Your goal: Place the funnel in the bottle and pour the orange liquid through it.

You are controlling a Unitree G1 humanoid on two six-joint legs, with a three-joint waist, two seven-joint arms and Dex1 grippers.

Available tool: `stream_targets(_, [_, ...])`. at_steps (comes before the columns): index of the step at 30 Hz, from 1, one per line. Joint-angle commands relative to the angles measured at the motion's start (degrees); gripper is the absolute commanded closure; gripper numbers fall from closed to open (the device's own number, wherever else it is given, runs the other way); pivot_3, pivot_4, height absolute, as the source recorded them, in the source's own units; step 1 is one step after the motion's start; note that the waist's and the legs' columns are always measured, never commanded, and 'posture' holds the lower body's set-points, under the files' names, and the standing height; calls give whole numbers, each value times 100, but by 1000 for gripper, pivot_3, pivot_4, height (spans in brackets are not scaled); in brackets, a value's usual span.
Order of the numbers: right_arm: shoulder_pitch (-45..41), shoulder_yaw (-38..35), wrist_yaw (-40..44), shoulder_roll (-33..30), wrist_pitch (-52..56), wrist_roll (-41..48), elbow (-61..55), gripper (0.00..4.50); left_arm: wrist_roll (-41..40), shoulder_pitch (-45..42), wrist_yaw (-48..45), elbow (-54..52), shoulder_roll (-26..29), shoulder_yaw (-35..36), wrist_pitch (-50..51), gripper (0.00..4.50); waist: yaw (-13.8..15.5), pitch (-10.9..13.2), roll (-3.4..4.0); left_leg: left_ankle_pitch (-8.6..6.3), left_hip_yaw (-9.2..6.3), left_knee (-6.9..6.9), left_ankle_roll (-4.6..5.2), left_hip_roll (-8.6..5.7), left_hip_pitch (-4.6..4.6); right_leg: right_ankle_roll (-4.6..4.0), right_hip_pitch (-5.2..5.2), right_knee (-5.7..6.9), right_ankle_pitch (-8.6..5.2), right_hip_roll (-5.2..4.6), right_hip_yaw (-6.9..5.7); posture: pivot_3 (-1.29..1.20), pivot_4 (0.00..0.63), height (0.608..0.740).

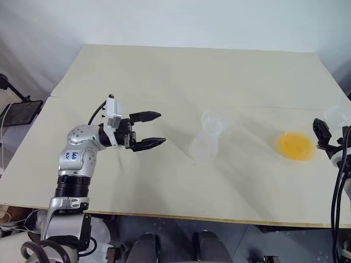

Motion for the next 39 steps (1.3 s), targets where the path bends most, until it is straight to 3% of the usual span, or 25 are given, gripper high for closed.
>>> stream_targets(1, [-311,95,197,-157,-283,-268,214,0,-150,-34,61,-288,4,50,3,27,-7,0,0,0,2,0,0,0,0,0,0,0,0,0,0,0,150,740])
stream_targets(4, [-447,104,300,-120,-376,-394,375,0,-155,14,116,-366,1,61,24,27,-4,1,1,0,1,-2,0,1,0,0,-1,-1,0,0,0,0,150,740])
stream_targets(5, [-478,113,323,-105,-391,-438,419,180,-156,32,130,-391,2,63,30,5,-4,1,1,0,0,-3,0,1,-1,0,-1,-2,0,0,0,0,150,740])
stream_targets(7, [-531,135,359,-64,-435,-513,486,631,-163,64,165,-435,1,67,40,0,-2,1,1,0,1,-2,0,0,-2,0,-1,-4,0,-2,0,0,150,740])
stream_targets(10, [-605,156,398,5,-509,-572,553,1650,-170,89,200,-471,1,67,41,0,-3,1,1,0,1,-2,0,0,-3,1,-1,-6,1,-4,0,0,150,740])
stream_targets(12, [-632,176,445,49,-547,-589,568,2010,-176,108,221,-503,2,69,44,0,-4,1,1,0,0,-2,0,1,-2,1,-1,-6,1,-2,0,0,150,740])
stream_targets(22, [-690,400,461,34,-708,-846,145,2008,-185,84,285,-518,23,84,43,0,-13,1,2,0,3,-3,0,2,-2,1,-1,-7,1,-1,0,0,150,740])
stream_targets(26, [-931,1358,207,-297,-66,-1449,-926,2008,-196,57,339,-497,19,93,64,0,-31,4,9,0,5,-4,-1,3,-2,1,-4,-6,1,0,1,0,150,740])
stream_targets(33, [-1543,2267,-235,123,910,-1416,-2239,2008,-252,110,402,-583,-17,56,123,0,-5,6,10,1,-7,-6,-3,5,-9,1,-11,-7,1,-2,2,0,150,740])
stream_targets(37, [-1913,3580,-30,-336,775,-2580,-2778,2008,-320,276,484,-812,-57,23,244,0,0,6,10,0,-18,-5,-1,-8,-23,1,-16,-13,1,-16,1,0,150,740])
stream_targets(39, [-1815,3867,27,-467,628,-2963,-2820,2008,-332,342,513,-888,-77,15,285,0,9,6,9,0,-27,-6,-1,-8,-31,1,-23,-13,1,-15,0,0,150,740])
